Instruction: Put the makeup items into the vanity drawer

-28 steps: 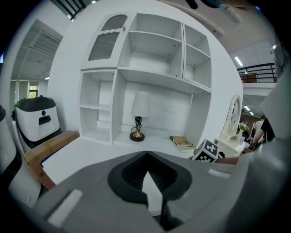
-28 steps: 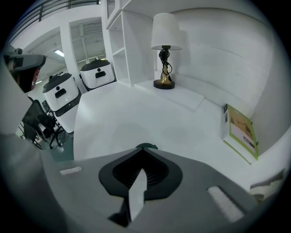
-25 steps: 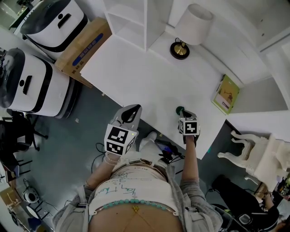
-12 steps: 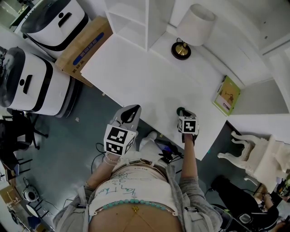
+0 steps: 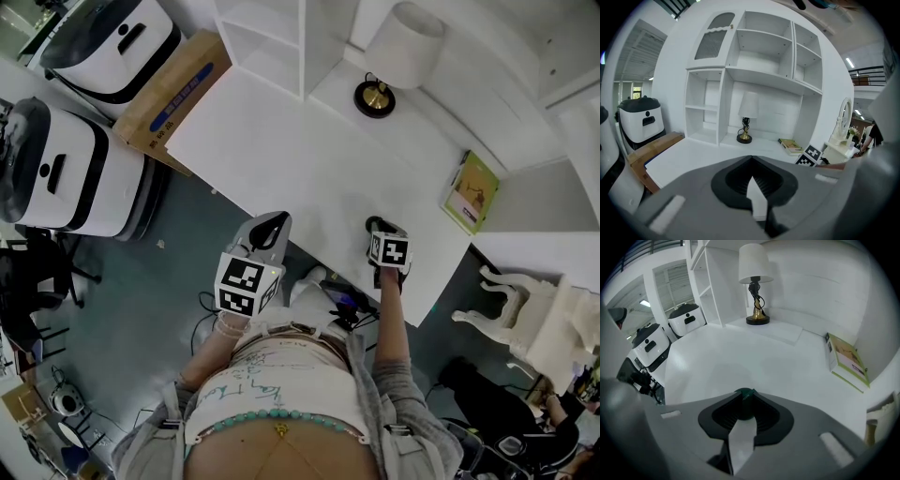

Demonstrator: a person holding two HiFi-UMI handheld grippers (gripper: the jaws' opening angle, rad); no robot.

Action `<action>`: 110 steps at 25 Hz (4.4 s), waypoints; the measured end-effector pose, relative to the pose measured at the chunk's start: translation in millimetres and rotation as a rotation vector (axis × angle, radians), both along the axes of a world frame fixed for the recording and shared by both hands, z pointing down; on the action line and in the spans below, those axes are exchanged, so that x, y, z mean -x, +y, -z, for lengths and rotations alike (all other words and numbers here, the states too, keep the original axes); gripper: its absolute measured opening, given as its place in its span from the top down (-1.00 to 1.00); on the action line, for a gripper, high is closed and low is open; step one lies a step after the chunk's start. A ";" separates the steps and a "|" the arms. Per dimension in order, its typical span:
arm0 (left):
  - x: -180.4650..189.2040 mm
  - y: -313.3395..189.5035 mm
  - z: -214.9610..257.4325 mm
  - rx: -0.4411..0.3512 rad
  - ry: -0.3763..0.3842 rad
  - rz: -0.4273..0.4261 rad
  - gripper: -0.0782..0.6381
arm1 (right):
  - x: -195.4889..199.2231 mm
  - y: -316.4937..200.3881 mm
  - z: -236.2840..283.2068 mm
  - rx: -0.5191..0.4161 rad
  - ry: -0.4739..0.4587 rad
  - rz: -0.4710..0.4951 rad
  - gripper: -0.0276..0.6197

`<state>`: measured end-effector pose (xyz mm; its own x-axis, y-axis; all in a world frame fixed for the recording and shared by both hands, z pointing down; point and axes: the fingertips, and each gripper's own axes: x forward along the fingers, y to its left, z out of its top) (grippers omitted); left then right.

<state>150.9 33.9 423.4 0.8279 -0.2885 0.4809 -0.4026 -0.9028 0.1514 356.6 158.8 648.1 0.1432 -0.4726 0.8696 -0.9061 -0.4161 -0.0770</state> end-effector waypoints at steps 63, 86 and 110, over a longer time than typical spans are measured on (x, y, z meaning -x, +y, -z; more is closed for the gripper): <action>22.4 8.9 -0.7 0.007 0.025 0.031 0.78 | 8.7 1.4 15.9 -0.058 0.030 0.067 0.82; 6.4 39.7 1.9 -0.052 0.017 -0.003 0.78 | 15.2 12.7 75.3 -0.168 0.004 0.137 0.82; -11.2 69.2 -0.8 -0.065 0.032 -0.029 0.78 | 31.4 0.0 148.1 -0.330 0.002 0.251 0.82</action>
<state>162.1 103.1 424.3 0.8510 -0.2938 0.4354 -0.3716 -0.9225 0.1039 325.2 158.8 500.0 -0.0102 -0.7463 0.6656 -0.9765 -0.1359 -0.1674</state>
